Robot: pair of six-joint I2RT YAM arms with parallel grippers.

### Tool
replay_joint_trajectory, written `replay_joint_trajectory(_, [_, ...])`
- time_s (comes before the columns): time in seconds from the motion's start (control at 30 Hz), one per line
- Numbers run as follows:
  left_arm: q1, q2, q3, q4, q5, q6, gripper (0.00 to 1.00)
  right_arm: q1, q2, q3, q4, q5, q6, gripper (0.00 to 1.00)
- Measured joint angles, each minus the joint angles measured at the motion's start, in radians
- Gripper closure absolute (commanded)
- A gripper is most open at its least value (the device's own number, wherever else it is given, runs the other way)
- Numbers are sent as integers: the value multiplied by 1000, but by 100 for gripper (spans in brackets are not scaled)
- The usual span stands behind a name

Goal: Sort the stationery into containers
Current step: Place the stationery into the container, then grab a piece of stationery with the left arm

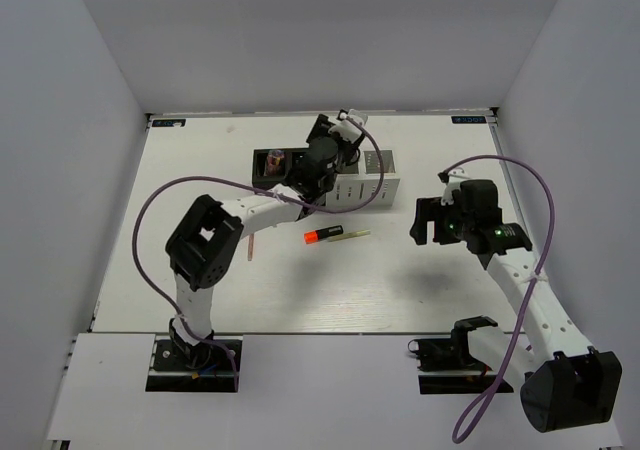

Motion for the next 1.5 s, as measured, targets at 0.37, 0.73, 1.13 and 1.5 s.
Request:
replay_joint_trajectory(0.37, [-88,-278,-7,-112,64,-54,78,0,-10,-48,14,-121,-110,38])
replay_joint_trajectory(0.73, [78,-855,-234,-934,111,-451,21,5,39,-112,-61,-674,-713,64])
replay_joint_trajectory(1.13, [356,-1121,-699,-1221,282,-651,10,10,142,-63,-80,-811,-959,54])
replay_joint_trajectory(1.5, [370,-1165,-699,-1207,308,-669,9,32,159,-62,-57,-782,-1007,56])
